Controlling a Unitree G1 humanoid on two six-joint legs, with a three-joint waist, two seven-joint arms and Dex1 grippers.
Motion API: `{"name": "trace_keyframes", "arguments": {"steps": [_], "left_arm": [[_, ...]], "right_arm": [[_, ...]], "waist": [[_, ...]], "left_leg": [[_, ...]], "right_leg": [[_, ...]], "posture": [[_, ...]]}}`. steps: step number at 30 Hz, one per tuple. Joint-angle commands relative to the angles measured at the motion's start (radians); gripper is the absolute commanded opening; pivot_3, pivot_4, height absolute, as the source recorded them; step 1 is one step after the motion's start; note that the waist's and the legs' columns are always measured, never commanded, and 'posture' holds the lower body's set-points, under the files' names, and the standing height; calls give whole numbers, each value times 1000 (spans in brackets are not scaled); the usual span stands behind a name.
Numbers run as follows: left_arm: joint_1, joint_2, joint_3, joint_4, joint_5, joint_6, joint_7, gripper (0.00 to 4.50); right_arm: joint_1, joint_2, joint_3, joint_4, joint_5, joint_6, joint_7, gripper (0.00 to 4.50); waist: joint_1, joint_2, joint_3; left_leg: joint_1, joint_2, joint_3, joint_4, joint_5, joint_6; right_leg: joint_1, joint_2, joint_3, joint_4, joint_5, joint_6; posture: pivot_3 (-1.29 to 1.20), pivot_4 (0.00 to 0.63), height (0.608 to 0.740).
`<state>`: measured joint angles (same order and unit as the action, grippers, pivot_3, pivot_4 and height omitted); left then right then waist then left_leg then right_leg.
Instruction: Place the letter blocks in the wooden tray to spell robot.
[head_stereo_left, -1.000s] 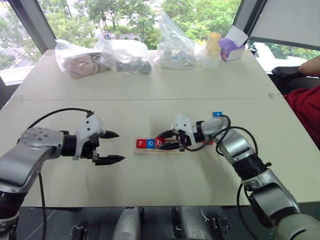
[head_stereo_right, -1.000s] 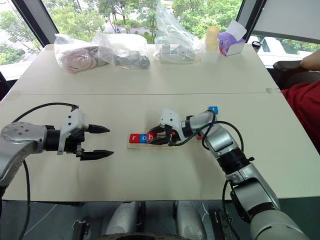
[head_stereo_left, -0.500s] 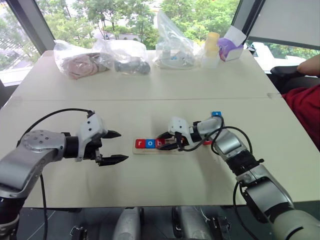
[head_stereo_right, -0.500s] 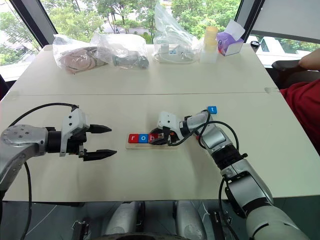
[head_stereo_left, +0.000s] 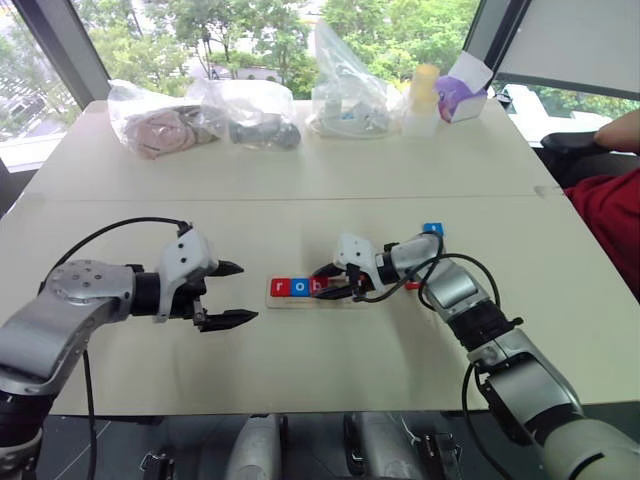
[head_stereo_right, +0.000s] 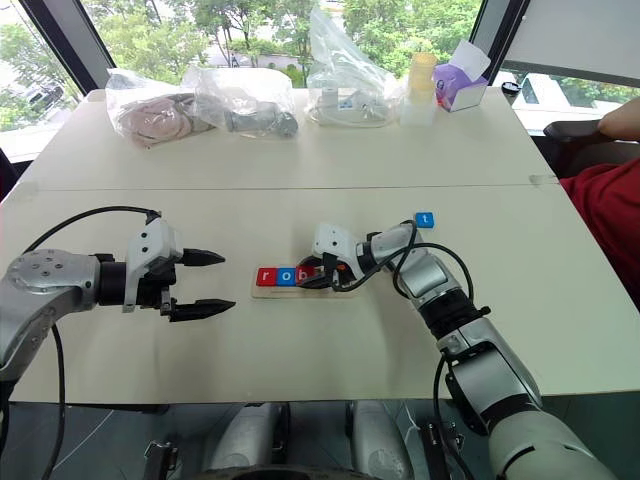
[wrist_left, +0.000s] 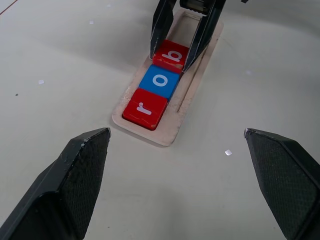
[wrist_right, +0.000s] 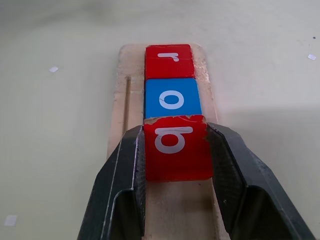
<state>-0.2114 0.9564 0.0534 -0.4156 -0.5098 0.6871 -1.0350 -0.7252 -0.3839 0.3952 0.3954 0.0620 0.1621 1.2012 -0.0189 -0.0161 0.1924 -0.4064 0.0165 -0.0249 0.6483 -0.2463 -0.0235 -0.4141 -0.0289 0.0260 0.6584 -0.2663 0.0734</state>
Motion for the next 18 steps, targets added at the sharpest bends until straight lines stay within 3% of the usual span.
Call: {"name": "trace_keyframes", "arguments": {"steps": [1,5,6,13,16,18], "left_arm": [[-16,-1,2,-7,9,-19,7,4500],[-21,-3,-1,-3,14,-21,10,4500],[-23,-5,-5,0,17,-23,11,4500],[-26,-13,-10,-2,22,-26,16,4500],[-26,-27,8,-21,-9,-10,21,4500],[-42,-59,16,-40,-49,7,33,4500]], "right_arm": [[-15,9,-16,-25,0,-5,-5,2250],[-12,7,-22,-30,-7,-8,-20,4312],[-12,6,-26,-35,-6,-4,-24,4453],[11,-15,-113,-133,50,85,-78,4453],[62,-54,-196,-238,94,180,-129,4453],[117,-74,-309,-340,130,295,-235,4453]], "waist": [[0,0,0],[0,0,0],[0,0,0],[0,0,0],[4,0,0],[9,0,0]], "left_leg": [[0,0,0,0,0,0],[0,0,0,0,0,0],[0,0,0,0,0,0],[0,0,0,0,0,0],[0,0,-1,0,0,0],[0,0,-1,0,0,0]], "right_leg": [[0,0,0,0,0,0],[0,0,0,0,0,0],[0,0,0,0,0,0],[0,0,0,0,0,0],[0,0,0,0,0,0],[0,-1,0,0,0,0]], "posture": [[0,150,740],[0,150,740],[0,150,740],[0,150,740],[0,150,740],[0,150,740]]}}
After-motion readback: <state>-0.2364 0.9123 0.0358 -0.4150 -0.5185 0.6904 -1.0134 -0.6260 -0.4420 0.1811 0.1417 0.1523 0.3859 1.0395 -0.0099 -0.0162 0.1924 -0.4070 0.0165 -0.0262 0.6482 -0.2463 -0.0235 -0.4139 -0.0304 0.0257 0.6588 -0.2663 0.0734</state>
